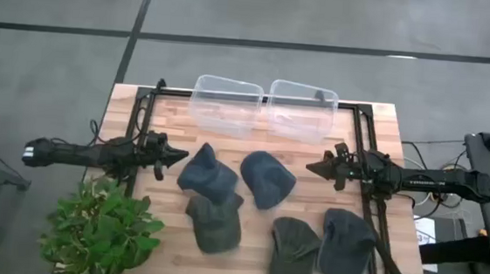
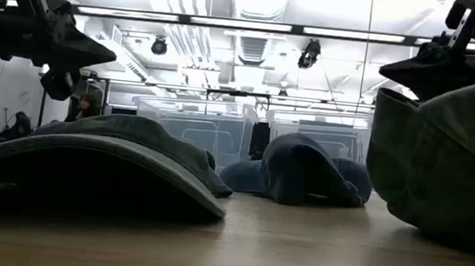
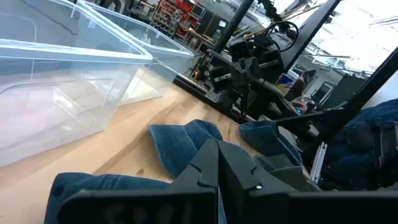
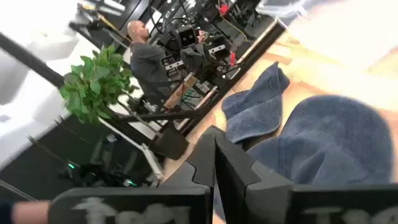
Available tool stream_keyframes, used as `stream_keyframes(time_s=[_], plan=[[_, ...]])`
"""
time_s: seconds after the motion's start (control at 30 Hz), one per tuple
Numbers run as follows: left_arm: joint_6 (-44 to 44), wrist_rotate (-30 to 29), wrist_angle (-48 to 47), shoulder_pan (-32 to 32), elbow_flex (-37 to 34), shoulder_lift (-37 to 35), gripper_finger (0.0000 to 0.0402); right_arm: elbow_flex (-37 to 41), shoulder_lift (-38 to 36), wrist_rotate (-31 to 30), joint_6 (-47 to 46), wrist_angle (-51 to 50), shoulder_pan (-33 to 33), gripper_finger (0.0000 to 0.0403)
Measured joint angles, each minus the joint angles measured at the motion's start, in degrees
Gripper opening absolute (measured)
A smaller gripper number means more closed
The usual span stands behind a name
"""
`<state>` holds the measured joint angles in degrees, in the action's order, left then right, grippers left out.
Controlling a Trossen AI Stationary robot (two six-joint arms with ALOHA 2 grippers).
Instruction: Pick & Place hat
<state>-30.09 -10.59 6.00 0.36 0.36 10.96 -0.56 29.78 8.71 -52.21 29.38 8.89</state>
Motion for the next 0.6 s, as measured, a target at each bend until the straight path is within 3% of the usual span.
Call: stream_keyframes(time_s=[0.17, 0.43, 0.6], plan=[[-4.91, -2.25, 0.70, -0.04, 0.74, 0.02, 0.0003, 0.00, -0.02, -0.04, -1.83, -0.12, 0.00, 0.0009], [-21.13, -20.14, 7.78, -0.02, 2.75, -0.02, 0.0003, 0.00, 0.07, -1.53, -12.17, -0.38, 0.02, 0.0009], [-20.33, -20.91, 8.56, 0.00, 2.93, -0.01, 0.0003, 0.00, 0.09, -1.85, -17.05, -0.21, 0.00, 0.0009]])
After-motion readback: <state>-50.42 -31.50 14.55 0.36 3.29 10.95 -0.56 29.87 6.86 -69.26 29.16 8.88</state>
